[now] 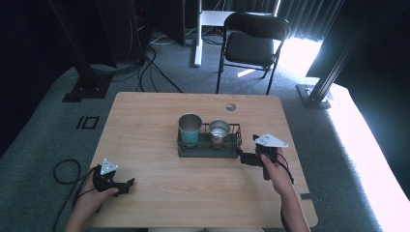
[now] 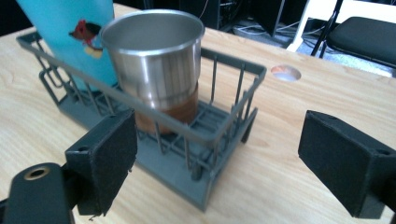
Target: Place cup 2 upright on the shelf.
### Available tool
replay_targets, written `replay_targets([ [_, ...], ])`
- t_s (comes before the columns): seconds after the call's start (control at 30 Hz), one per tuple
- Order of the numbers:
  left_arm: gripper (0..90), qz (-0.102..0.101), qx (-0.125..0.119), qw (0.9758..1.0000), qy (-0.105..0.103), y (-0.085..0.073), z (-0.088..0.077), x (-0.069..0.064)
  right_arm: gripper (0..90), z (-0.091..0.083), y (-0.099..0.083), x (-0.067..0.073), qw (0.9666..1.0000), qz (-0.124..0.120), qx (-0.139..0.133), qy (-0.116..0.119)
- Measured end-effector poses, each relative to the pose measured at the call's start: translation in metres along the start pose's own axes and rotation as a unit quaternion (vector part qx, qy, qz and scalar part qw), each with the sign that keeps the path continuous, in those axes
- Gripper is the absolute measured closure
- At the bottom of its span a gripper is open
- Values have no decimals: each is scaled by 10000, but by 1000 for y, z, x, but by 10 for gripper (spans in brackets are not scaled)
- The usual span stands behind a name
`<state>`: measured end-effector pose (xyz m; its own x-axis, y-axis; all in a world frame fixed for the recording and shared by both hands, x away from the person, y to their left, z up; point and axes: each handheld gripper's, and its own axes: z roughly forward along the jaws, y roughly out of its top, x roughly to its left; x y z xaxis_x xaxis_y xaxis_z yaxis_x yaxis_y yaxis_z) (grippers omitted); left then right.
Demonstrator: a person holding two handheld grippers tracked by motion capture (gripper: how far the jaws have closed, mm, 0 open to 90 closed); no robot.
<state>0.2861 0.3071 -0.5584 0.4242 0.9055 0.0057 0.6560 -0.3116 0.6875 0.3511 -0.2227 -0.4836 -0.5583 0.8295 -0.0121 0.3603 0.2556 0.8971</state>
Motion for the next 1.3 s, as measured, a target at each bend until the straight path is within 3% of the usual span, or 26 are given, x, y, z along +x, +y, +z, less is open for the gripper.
replay_targets([
  [0.2,4,1,0,10000,0,0,0,0,115,-7,-12,-5,9999,-28,164,1],
  [0.6,4,8,7,10000,1,0,0,0,115,-15,-47,-14,9983,144,549,-120],
  [0.93,4,8,1,10000,4,0,0,0,118,-25,-73,-23,9954,209,890,-289],
  [1.13,4,7,1,10000,4,0,0,0,118,-32,-85,-26,9938,367,967,-400],
  [1.3,4,8,2,10000,5,0,0,0,118,-39,-92,-27,9923,342,1087,-483],
])
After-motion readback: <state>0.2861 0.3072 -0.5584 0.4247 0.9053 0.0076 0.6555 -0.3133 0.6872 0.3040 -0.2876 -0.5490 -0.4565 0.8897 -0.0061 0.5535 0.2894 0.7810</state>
